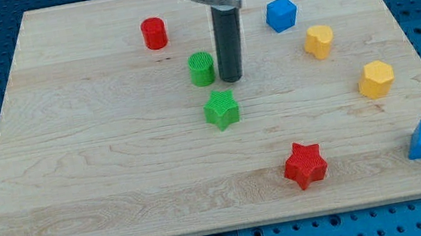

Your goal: Touch the red star

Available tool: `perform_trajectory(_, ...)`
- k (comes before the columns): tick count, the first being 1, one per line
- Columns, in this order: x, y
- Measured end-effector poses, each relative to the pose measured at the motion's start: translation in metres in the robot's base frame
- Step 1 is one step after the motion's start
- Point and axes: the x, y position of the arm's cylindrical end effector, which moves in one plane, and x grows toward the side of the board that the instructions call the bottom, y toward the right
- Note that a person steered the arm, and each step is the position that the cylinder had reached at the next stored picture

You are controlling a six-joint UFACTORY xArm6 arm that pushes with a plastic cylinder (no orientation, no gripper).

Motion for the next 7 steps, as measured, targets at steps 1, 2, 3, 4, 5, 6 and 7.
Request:
perform_trajectory(1,-0.005,0.018)
perform_trajectory(2,-0.007,0.025)
perform_trajectory(3,-0.003,0.04)
perform_trajectory(4,0.018,0.054)
perform_trajectory(5,0.043,0.056)
perform_trajectory(6,0.07,0.056)
perform_trajectory(7,0.098,0.056)
